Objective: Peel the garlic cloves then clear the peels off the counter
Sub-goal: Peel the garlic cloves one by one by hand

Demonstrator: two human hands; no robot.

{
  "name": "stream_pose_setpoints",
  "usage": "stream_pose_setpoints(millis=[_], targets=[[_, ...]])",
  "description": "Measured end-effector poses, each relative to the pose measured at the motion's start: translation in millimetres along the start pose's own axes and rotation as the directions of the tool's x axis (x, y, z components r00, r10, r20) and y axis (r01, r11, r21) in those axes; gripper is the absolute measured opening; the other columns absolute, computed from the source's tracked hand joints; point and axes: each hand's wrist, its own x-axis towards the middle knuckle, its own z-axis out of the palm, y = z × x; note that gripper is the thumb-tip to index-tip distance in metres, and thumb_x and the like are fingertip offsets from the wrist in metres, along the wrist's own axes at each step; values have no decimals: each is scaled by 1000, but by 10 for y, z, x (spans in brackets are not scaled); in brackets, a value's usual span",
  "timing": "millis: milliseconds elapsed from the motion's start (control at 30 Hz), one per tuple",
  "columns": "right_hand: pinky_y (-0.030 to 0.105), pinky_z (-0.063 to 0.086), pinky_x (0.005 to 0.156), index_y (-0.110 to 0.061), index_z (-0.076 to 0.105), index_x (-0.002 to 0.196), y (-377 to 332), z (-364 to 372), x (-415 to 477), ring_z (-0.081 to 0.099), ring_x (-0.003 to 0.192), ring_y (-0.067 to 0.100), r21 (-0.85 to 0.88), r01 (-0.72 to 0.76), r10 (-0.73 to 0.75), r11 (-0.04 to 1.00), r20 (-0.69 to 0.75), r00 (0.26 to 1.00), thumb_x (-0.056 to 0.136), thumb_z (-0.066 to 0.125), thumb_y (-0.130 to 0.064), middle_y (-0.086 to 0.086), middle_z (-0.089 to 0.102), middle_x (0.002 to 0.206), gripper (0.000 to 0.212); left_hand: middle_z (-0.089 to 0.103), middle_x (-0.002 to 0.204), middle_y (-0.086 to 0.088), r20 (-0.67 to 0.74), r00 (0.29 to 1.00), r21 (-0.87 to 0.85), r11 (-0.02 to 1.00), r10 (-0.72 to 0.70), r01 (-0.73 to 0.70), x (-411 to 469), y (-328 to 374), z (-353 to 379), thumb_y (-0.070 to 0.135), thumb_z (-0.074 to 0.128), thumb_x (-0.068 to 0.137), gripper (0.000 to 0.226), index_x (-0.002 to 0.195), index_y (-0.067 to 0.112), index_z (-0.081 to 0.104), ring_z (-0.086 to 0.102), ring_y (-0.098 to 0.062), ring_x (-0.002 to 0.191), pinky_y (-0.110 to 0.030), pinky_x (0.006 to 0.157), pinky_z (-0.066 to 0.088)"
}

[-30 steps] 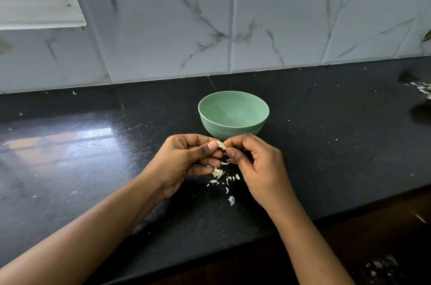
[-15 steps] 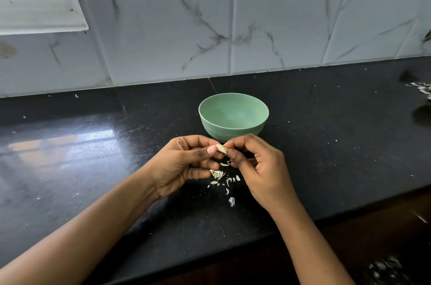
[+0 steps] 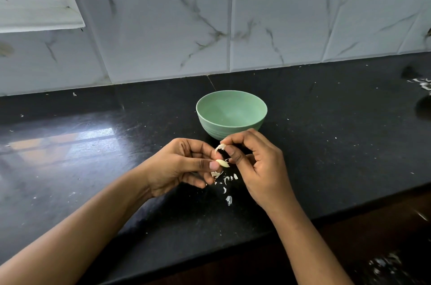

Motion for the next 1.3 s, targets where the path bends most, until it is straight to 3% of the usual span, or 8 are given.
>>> stream_pose_setpoints(millis=[100, 333, 500, 600, 700, 1000, 1133, 1300], targets=[[18, 50, 72, -11, 69, 90, 28, -11, -5, 64, 82, 7, 2, -38, 38, 999, -60, 997, 87, 66, -14, -8, 65, 86, 5, 64, 61, -8, -111, 993, 29, 999, 24, -21, -4, 30, 22, 6, 76, 64, 14, 76, 8, 70, 62, -12, 48, -18, 42, 51], [16, 51, 77, -17, 72, 93, 95, 0, -39, 66, 85, -2, -53, -233, 235, 971, 29, 972, 84, 66, 0, -11, 71, 87, 20, 67, 62, -4, -278, 956, 48, 995, 95, -85, -10, 100, -89, 3, 69, 62, 21, 82, 4, 65, 65, -11, 50, -17, 42, 51], [12, 45, 64, -18, 65, 85, 17, -18, -2, 58, 70, 4, -26, -218, 216, 976, -80, 973, 79, 71, -3, -10, 59, 75, 18, 68, 63, -4, -284, 957, 24, 998, 59, -54, 17, 83, -83, 4, 69, 60, 22, 82, 4, 65, 65, -11, 50, -17, 41, 50], [11, 36, 57, -20, 57, 76, 30, -5, 6, 46, 59, 6, -94, -225, 228, 970, 18, 974, 71, 62, 5, -10, 46, 64, 26, 66, 62, -4, -281, 958, 14, 999, 50, -48, 26, 65, -69, 3, 69, 60, 22, 81, 4, 65, 64, -11, 50, -17, 40, 49], [14, 42, 60, -22, 62, 83, 23, 49, 5, 56, 75, 8, -74, -260, 269, 963, 198, 942, 68, 60, 7, -12, 58, 81, 33, 65, 60, -5, -280, 958, 1, 998, 55, -57, 32, 51, -66, 3, 69, 61, 20, 80, 4, 65, 64, -11, 49, -17, 39, 48], [19, 54, 68, -19, 69, 89, -37, 2, 46, 69, 70, 8, 252, -374, 370, 892, 68, 927, 80, 70, 3, 0, 74, 80, 24, 66, 61, -4, -294, 954, -13, 997, 63, -70, 43, 43, -58, 5, 69, 62, 17, 79, 4, 66, 62, -10, 47, -16, 38, 48], [30, 57, 75, -22, 70, 97, -19, 10, 40, 71, 76, 12, 200, -362, 352, 910, 86, 932, 91, 59, -9, 0, 74, 79, 17, 70, 68, -5, -296, 953, -7, 998, 63, -68, 41, 36, -50, 8, 69, 63, 17, 80, 4, 67, 63, -10, 48, -17, 39, 49], [25, 56, 71, -23, 67, 97, -48, 7, 52, 69, 84, 7, 262, -382, 364, 886, 117, 924, 91, 58, -4, -2, 73, 84, 21, 74, 89, -13, -297, 950, -67, 991, 93, -118, 42, 23, -55, 14, 66, 70, 8, 76, 12, 69, 71, -15, 70, -22, 48, 55]])
